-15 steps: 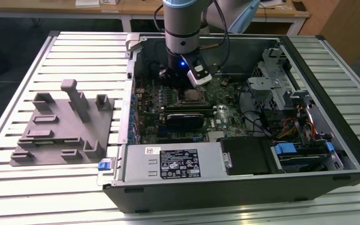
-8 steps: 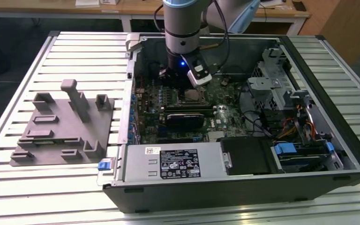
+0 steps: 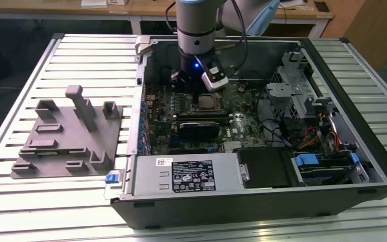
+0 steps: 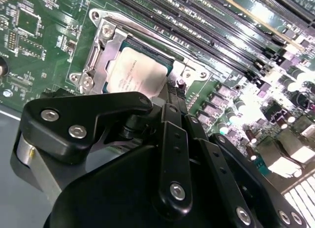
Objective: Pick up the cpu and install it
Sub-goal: 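Close the cpu cover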
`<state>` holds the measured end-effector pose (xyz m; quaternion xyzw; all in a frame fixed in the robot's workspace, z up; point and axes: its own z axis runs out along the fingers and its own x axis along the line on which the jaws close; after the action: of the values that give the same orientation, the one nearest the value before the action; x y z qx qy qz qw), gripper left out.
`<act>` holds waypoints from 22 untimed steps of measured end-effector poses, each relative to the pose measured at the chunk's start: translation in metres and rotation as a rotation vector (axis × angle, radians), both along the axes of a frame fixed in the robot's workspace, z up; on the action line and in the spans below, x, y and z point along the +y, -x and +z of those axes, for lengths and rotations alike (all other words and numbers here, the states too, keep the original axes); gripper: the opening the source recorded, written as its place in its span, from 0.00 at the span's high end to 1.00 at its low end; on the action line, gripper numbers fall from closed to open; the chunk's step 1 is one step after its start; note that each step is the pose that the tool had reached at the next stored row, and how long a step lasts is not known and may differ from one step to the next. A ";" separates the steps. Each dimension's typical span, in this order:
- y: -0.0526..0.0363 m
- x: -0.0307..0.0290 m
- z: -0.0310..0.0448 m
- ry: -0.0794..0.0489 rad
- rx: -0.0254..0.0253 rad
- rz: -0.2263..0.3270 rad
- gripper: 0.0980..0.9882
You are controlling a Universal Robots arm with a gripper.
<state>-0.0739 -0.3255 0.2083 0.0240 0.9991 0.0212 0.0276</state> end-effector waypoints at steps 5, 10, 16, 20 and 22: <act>0.0000 0.0000 0.0091 0.000 -0.0002 0.000 0.99; 0.0000 0.0000 0.0194 0.000 -0.0006 0.000 0.99; 0.0000 0.0000 0.0234 0.000 -0.0014 0.000 0.99; -0.0014 0.0000 0.0235 0.000 -0.0012 0.000 0.99; -0.0058 0.0000 0.0235 0.000 -0.0012 0.000 0.99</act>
<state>-0.0681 -0.3254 0.2318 0.0240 0.9991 0.0212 0.0281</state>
